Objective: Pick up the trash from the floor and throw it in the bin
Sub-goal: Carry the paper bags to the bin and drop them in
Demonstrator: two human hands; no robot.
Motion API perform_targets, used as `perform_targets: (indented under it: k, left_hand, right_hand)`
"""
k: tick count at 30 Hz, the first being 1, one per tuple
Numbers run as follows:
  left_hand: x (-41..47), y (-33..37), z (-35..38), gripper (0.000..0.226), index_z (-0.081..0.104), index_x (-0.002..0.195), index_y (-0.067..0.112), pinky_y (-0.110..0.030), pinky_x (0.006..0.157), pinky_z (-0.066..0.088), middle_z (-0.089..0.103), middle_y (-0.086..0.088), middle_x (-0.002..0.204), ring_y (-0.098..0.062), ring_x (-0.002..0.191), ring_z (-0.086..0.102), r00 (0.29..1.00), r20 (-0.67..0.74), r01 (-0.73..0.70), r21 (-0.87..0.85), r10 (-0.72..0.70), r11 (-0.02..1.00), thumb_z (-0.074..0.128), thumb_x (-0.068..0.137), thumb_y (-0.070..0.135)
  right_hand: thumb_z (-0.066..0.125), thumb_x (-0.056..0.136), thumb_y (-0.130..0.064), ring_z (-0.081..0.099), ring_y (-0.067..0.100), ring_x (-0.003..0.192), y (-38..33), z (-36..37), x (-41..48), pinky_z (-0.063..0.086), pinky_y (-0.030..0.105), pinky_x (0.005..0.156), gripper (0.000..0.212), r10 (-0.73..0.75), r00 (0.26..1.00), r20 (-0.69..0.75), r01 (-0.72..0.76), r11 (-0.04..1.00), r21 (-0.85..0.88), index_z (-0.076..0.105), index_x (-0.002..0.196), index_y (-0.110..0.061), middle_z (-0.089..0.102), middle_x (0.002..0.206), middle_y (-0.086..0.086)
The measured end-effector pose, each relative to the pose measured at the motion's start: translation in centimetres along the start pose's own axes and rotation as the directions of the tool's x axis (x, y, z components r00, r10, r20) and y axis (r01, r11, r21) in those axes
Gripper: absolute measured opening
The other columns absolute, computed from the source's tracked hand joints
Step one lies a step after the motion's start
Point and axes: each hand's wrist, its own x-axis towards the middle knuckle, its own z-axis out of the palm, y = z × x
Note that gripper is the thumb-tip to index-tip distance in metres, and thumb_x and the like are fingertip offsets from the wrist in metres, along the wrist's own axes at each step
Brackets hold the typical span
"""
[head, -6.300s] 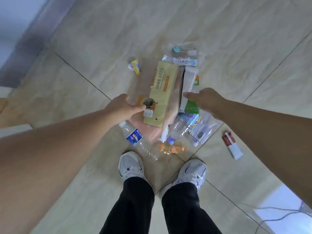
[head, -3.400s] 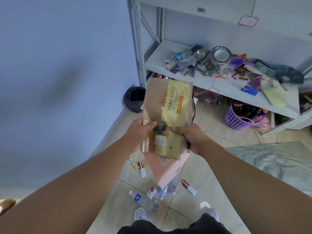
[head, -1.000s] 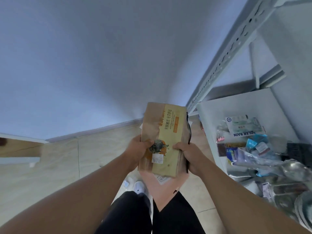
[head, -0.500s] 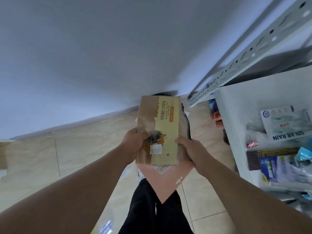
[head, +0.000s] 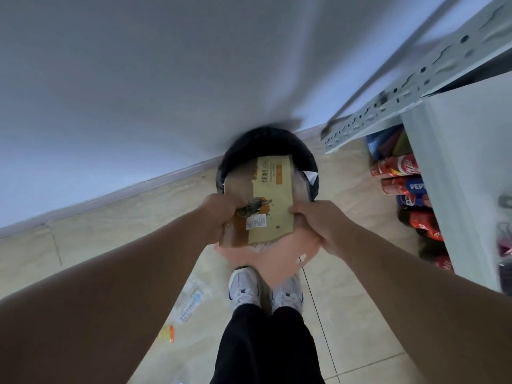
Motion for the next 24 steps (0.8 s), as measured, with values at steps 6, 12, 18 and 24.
perform_targets:
  k: [6,12,18,24]
  left_hand:
    - [3.5,1.9,0.5,0.03,0.067,0.103,0.007,-0.049,0.062,0.063,0.079,-0.014,0.084,-0.03,0.07,0.076,0.999,-0.016,0.029,0.038,-0.028,0.999,0.075,0.083,0.028]
    - [4.3,1.5,0.7,0.034,0.064,0.106,0.012,-0.032,0.047,0.056,0.078,-0.01,0.085,-0.026,0.06,0.075,0.992,-0.082,-0.09,0.043,0.093,0.995,0.075,0.083,0.034]
    - [4.9,0.0,1.0,0.021,0.061,0.099,0.023,-0.037,0.068,0.058,0.07,0.003,0.086,-0.023,0.08,0.07,0.905,-0.091,-0.363,0.344,0.415,0.866,0.066,0.085,0.037]
    - [8.2,0.7,3.4,0.039,0.056,0.122,0.018,-0.042,0.077,0.058,0.064,-0.007,0.102,-0.027,0.088,0.063,0.913,-0.027,-0.323,0.564,0.408,0.76,0.057,0.086,0.032]
  right_hand:
    - [0.071,0.079,-0.015,0.068,0.03,0.067,-1.7,0.8,4.2,0.062,0.043,0.068,0.016,0.092,0.996,-0.005,-0.092,0.996,0.008,0.065,0.091,-0.007,0.07,0.078,0.013]
    - [0.067,0.08,-0.016,0.069,0.038,0.099,-3.2,2.3,8.0,0.057,0.053,0.091,0.029,0.077,0.995,-0.059,-0.084,0.988,-0.13,0.067,0.106,-0.004,0.069,0.109,0.02]
    - [0.053,0.096,-0.017,0.056,0.039,0.124,-4.3,3.6,11.8,0.047,0.045,0.106,0.043,-0.064,0.996,-0.055,0.033,0.896,-0.443,0.056,0.135,0.002,0.059,0.134,0.024]
    - [0.038,0.102,-0.009,0.059,0.034,0.115,-5.4,5.0,13.4,0.045,0.039,0.081,0.033,-0.236,0.971,0.033,0.139,0.448,-0.883,0.061,0.125,-0.003,0.063,0.125,0.017]
